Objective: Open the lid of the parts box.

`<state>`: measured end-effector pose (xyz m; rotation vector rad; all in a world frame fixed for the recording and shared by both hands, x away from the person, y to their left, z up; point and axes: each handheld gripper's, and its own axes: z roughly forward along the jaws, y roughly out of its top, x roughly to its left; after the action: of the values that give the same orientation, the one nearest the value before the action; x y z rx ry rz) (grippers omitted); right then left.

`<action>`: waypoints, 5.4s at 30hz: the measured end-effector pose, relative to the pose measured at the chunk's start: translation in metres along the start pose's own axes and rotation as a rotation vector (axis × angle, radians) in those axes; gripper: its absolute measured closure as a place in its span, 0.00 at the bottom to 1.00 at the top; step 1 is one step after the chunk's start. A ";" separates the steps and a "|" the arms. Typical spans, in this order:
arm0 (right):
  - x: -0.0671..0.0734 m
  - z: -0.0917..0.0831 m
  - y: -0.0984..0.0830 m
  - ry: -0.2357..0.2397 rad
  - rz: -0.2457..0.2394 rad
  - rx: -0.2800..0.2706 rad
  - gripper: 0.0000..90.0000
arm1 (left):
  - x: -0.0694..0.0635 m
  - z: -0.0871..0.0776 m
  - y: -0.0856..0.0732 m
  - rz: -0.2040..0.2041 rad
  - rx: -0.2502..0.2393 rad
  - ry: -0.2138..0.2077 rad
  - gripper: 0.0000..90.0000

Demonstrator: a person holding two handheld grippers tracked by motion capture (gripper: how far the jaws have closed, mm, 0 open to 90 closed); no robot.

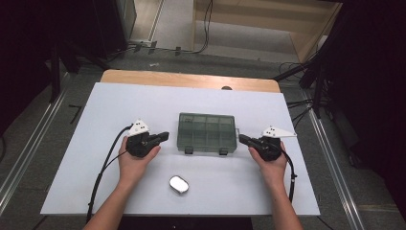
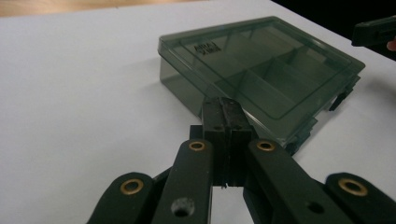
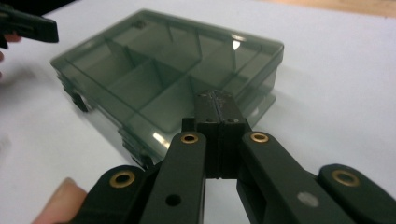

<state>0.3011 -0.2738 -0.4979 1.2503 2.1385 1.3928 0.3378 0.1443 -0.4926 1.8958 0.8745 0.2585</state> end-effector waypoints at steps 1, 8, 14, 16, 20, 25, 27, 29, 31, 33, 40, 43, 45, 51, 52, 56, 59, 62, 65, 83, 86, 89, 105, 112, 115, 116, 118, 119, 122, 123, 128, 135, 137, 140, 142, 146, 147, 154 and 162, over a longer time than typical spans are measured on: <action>0.000 0.000 -0.002 0.004 -0.011 0.005 0.97 | 0.000 0.001 -0.001 0.007 0.013 -0.002 0.99; 0.002 0.002 -0.013 0.005 -0.023 0.088 0.98 | -0.002 0.005 -0.008 0.013 0.076 -0.039 0.99; 0.006 0.005 -0.019 0.011 -0.055 0.140 0.98 | -0.008 0.011 -0.009 0.045 0.137 -0.079 0.99; 0.007 0.006 -0.020 0.010 -0.062 0.151 0.98 | -0.010 0.012 -0.009 0.057 0.151 -0.082 0.99; 0.006 0.005 -0.020 0.016 -0.063 0.150 0.98 | -0.014 0.015 -0.009 0.079 0.164 -0.090 0.99; 0.007 0.004 -0.021 0.017 -0.068 0.156 0.98 | -0.014 0.015 -0.009 0.076 0.165 -0.087 0.99; 0.008 0.005 -0.021 0.013 -0.071 0.159 0.98 | -0.014 0.015 -0.009 0.075 0.165 -0.088 0.99; 0.008 0.005 -0.021 0.010 -0.073 0.157 0.98 | -0.014 0.015 -0.009 0.075 0.165 -0.087 0.99; 0.008 0.005 -0.021 0.009 -0.077 0.157 0.98 | -0.014 0.015 -0.009 0.075 0.165 -0.087 0.99; 0.008 0.005 -0.021 0.014 -0.082 0.154 0.98 | -0.013 0.015 -0.009 0.078 0.163 -0.088 0.99; 0.010 0.001 -0.018 0.024 -0.085 0.130 0.98 | -0.013 0.014 -0.008 0.070 0.152 -0.093 0.99; 0.010 0.000 -0.017 0.027 -0.085 0.122 0.98 | -0.012 0.014 -0.008 0.071 0.151 -0.088 0.99; 0.010 -0.001 -0.016 0.028 -0.085 0.116 0.98 | -0.012 0.013 -0.008 0.073 0.151 -0.087 0.99; 0.010 -0.002 -0.015 0.034 -0.081 0.100 0.98 | -0.013 0.012 -0.007 0.076 0.134 -0.093 0.99; 0.010 -0.003 -0.014 0.043 -0.075 0.090 0.98 | -0.013 0.012 -0.007 0.079 0.133 -0.092 0.99; 0.011 -0.004 -0.013 0.044 -0.076 0.077 0.98 | -0.014 0.011 -0.006 0.072 0.113 -0.095 0.99; 0.012 -0.004 -0.012 0.044 -0.075 0.078 0.98 | -0.014 0.009 -0.004 0.078 0.093 -0.104 0.99; 0.012 -0.004 -0.012 0.042 -0.073 0.069 0.98 | -0.015 0.007 -0.002 0.077 0.069 -0.107 0.99; 0.012 -0.005 -0.011 0.047 -0.065 0.053 0.98 | -0.016 0.008 0.000 0.072 0.056 -0.107 0.99; 0.011 -0.007 0.016 0.033 -0.033 -0.056 0.98 | -0.013 0.017 0.036 0.071 -0.032 -0.105 0.99; 0.009 -0.006 0.024 0.027 -0.037 -0.065 0.97 | -0.012 0.020 0.043 0.068 -0.048 -0.100 0.99; 0.007 -0.006 0.035 0.021 -0.049 -0.075 0.96 | -0.011 0.023 0.051 0.059 -0.069 -0.094 0.99; -0.010 -0.011 0.053 0.024 0.018 -0.182 0.41 | -0.004 0.035 0.078 0.018 -0.142 -0.083 0.99; -0.015 0.006 0.060 -0.035 0.050 -0.188 0.00 | 0.001 0.040 0.083 -0.002 -0.155 -0.074 0.99; -0.014 0.012 0.061 -0.085 0.026 -0.186 0.10 | 0.003 0.042 0.086 -0.006 -0.163 -0.077 0.99; -0.014 0.013 0.062 -0.086 0.026 -0.185 0.14 | 0.003 0.043 0.087 -0.003 -0.163 -0.073 0.99; -0.014 0.018 0.065 -0.114 0.036 -0.181 0.21 | 0.004 0.044 0.089 -0.008 -0.169 -0.072 0.99; -0.013 0.019 0.066 -0.134 0.036 -0.181 0.28 | 0.004 0.045 0.090 -0.007 -0.169 -0.072 0.99; -0.014 0.024 0.069 -0.155 0.049 -0.196 0.47 | 0.004 0.045 0.092 -0.011 -0.182 -0.065 0.99; -0.015 0.026 0.069 -0.150 0.045 -0.200 0.51 | 0.004 0.045 0.093 -0.012 -0.184 -0.063 0.99; -0.018 0.030 0.072 -0.146 0.071 -0.224 0.64 | 0.006 0.046 0.095 -0.015 -0.194 -0.055 0.99; -0.017 0.034 0.076 -0.158 0.044 -0.250 0.77 | 0.008 0.047 0.100 -0.015 -0.211 -0.043 0.99; -0.016 0.034 0.078 -0.170 0.045 -0.258 0.79 | 0.009 0.048 0.102 -0.017 -0.216 -0.042 0.99; -0.016 0.035 0.082 -0.174 0.057 -0.268 0.81 | 0.010 0.048 0.103 -0.012 -0.215 -0.037 0.99; -0.016 0.035 0.083 -0.184 0.067 -0.273 0.85 | 0.011 0.048 0.103 -0.012 -0.210 -0.039 0.99; -0.017 0.037 0.085 -0.194 0.103 -0.271 0.88 | 0.009 0.044 0.102 -0.021 -0.196 -0.060 0.98; -0.017 0.037 0.085 -0.198 0.101 -0.268 0.88 | 0.007 0.042 0.102 -0.017 -0.201 -0.056 0.95; -0.020 0.040 0.089 -0.207 0.110 -0.262 0.88 | 0.014 0.034 0.091 -0.017 -0.193 0.026 0.85; -0.022 0.044 0.092 -0.220 0.118 -0.256 0.89 | 0.027 0.056 0.087 -0.072 -0.122 0.076 0.75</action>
<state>0.3880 -0.2513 -0.4456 1.3730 1.7078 1.4465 0.4263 0.1023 -0.4511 1.7479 0.9549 0.3338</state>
